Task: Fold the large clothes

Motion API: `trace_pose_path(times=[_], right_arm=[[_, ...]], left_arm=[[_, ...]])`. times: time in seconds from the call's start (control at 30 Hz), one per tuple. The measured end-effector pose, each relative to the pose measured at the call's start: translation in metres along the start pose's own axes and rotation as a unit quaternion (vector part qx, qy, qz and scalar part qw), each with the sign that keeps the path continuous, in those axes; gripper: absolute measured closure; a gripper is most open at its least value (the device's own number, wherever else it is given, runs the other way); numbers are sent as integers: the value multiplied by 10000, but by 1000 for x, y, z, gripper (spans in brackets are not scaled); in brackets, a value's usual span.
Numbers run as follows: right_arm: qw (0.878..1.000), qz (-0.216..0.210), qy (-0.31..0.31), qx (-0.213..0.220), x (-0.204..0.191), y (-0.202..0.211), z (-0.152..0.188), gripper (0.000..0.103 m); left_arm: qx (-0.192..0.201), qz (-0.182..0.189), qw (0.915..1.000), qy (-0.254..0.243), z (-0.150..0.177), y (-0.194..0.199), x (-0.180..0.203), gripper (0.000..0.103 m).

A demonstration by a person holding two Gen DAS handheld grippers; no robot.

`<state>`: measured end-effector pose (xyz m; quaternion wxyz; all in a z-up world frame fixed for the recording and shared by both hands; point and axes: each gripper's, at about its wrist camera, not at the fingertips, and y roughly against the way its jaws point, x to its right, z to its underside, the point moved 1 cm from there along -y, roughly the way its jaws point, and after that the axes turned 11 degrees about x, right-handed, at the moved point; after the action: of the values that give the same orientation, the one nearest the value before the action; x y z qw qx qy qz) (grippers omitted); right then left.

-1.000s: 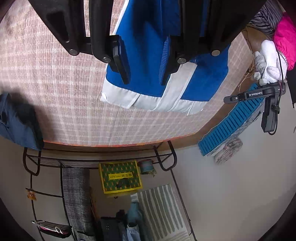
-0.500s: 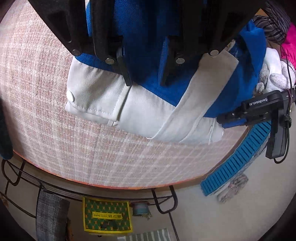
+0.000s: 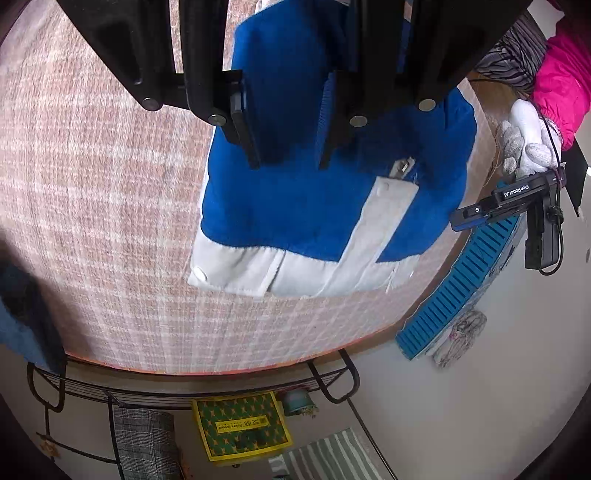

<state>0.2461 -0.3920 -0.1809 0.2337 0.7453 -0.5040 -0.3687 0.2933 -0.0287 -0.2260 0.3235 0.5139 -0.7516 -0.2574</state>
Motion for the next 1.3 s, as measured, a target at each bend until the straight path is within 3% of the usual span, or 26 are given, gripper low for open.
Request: trace_pose_path(times=[0.07, 0.13, 0.3, 0.37, 0.4, 0.47, 0.5, 0.53, 0.6, 0.63, 0.7, 0.97, 1.1, 1.3], right_arm=[[9995, 41, -207, -224, 9, -5, 23, 79], [9996, 89, -237, -131, 11, -3, 39, 79], [9994, 156, -203, -213, 5, 22, 49, 79], [9997, 237, -111, 2, 3, 38, 50, 74], [9994, 267, -100, 172, 2, 47, 50, 69], [9973, 293, -110, 657, 0, 63, 50, 48], [9951, 328, -105, 932, 0, 71, 50, 26], [9926, 360, -101, 1157, -1, 76, 49, 13], [9912, 313, -132, 1279, 1, 77, 46, 13], [9922, 243, -186, 1210, 1, 74, 41, 14], [9928, 181, -334, 1133, 6, 67, 38, 14], [9847, -124, -1477, 920, 52, 38, 31, 14], [9784, -311, -1872, 821, 67, 25, 31, 16], [9804, -642, -1814, 415, 65, -2, 26, 22]], left_arm=[[-282, 199, 9983, 460, 20, -14, -15, 58], [-215, 342, 9951, 906, 28, -14, -28, 50], [-206, 121, 9985, 495, 28, 7, -21, 51], [-87, 147, 9982, 580, 27, 22, -22, 51], [23, 186, 9975, 689, 24, 31, -25, 51], [262, 377, 9939, 1006, 18, 47, -33, 51], [339, 543, 9905, 1214, 15, 53, -38, 51], [397, 755, 9856, 1463, 12, 57, -44, 50], [433, 1096, 9731, 1982, 7, 58, -56, 45], [429, 1190, 9670, 2213, 4, 55, -61, 39], [409, 1277, 9579, 2540, 5, 50, -68, 36], [59, 1149, 9589, 2595, 11, 16, -73, 36], [-15, 1252, 9470, 2958, 14, 3, -82, 36], [-216, 1690, 9239, 3425, 17, -17, -90, 36]])
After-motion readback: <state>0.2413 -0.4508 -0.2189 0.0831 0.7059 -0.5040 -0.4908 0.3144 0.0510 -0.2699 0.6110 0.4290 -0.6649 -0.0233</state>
